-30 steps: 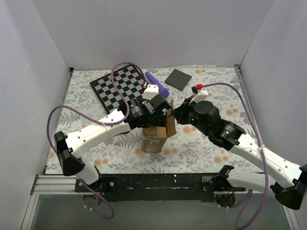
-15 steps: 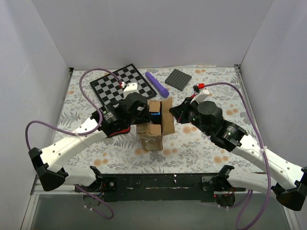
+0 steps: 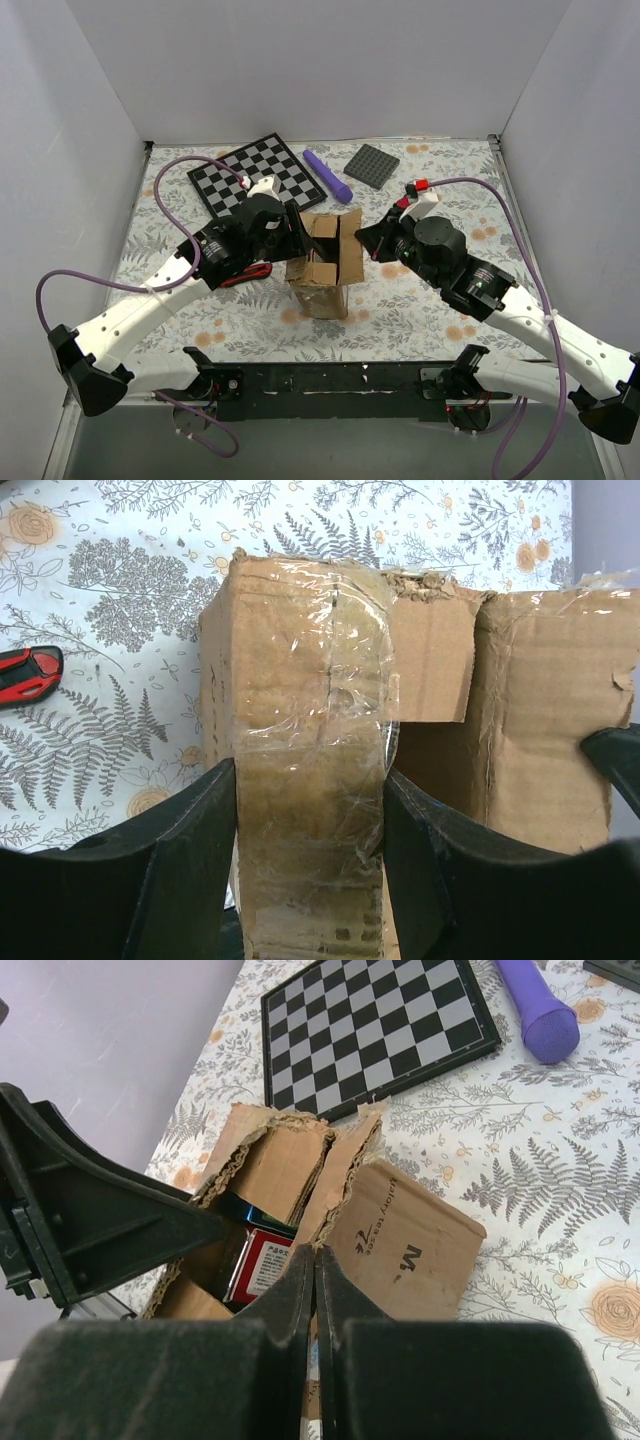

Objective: Unpack the express box

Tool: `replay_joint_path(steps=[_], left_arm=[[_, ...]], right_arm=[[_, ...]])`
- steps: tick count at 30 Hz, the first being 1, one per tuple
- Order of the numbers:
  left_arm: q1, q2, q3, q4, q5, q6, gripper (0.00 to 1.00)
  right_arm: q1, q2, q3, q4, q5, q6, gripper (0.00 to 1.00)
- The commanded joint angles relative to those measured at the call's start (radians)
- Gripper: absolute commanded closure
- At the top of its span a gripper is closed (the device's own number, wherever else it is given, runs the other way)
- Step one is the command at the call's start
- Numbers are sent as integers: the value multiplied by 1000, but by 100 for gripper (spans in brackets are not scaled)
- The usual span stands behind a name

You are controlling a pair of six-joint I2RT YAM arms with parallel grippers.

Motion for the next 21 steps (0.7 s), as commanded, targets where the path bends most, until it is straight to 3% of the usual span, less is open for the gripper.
replay_joint_path(steps=[1,21], left_arm=[[36,-97,-23,105,20,-13,100],[56,-70,-25,168,32,93,100]], right_arm=[[-12,-47,-40,-3,61,-37,99],[-12,-111,-103,14,32,-65,99]])
